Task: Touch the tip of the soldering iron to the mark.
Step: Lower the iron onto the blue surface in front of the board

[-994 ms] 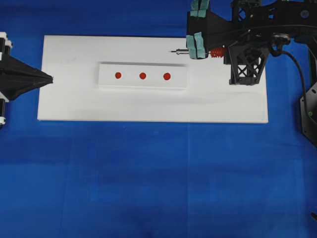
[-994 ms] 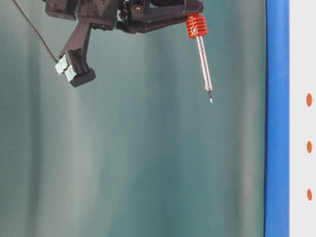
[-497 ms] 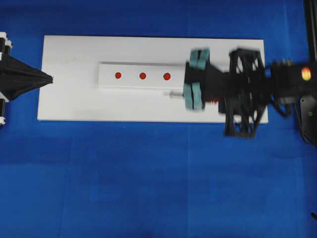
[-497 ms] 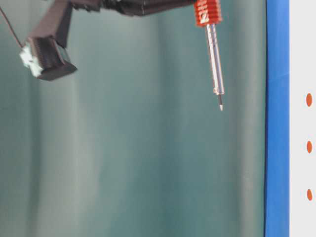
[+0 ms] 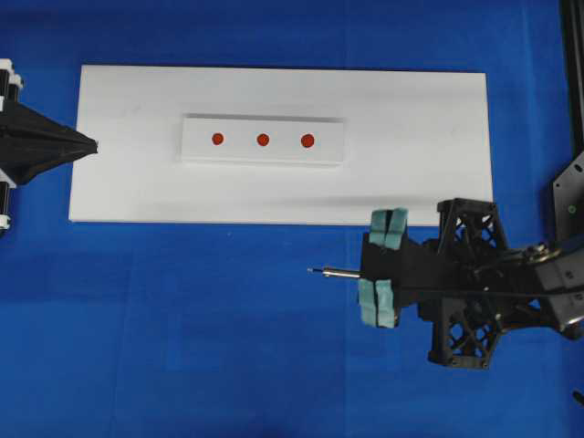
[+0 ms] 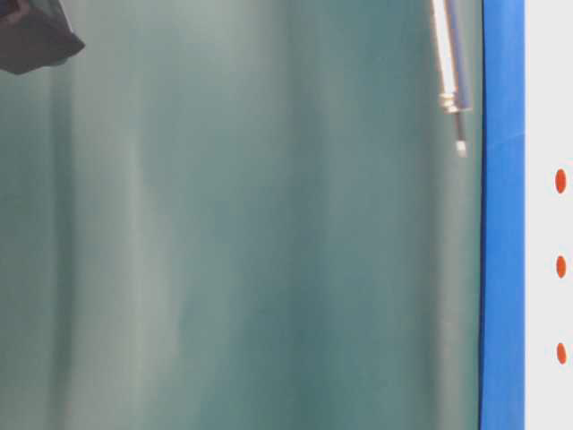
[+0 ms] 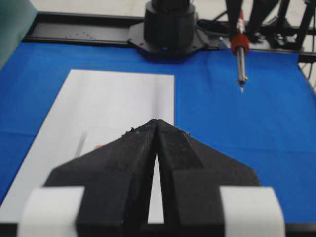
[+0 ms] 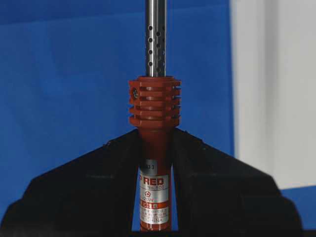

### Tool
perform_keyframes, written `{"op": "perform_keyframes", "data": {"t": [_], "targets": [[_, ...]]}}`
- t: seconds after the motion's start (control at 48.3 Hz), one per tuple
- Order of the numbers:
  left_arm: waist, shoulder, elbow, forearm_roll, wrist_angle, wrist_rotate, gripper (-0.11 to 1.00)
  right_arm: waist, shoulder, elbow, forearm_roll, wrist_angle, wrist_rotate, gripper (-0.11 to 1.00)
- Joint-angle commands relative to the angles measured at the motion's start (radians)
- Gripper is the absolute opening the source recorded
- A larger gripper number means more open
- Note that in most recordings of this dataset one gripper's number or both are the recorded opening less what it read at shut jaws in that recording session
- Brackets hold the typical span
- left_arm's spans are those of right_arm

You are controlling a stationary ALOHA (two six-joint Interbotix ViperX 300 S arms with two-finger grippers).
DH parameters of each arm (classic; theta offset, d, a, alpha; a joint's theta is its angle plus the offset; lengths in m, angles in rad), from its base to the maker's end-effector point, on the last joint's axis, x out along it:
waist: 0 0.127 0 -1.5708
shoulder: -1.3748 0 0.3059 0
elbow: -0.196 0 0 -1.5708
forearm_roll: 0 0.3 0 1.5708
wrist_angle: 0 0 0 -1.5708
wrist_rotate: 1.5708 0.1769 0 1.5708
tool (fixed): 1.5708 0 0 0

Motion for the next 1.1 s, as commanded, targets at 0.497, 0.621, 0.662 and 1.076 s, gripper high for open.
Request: {"op": "perform_keyframes", "data": {"t": [0.497,0.621,0.662,1.076], "targets": [[-0.005,0.003,-0.011,0.002,-0.011,0.0,0.0,-0.064,0.141,-0.14,-0.029,-0.153,-0.121,0.06],[-0.008,0.005,-0.011,0.002,-0.012,0.0,0.0,-0.1,0.196,-0.189,-0.031,-0.193,-0.166,0.06],[-0.006,0.003,-0.011,0.002,-0.012,0.0,0.0,-0.112,0.216,-0.209,-0.029,-0.202,-0.179,0.06],[-0.006,-0.002,-0.012,0.003,-0.014,0.0,0.0,-0.15,0.399,-0.43,-0.023,-0.221,-0.273,0.06]]}}
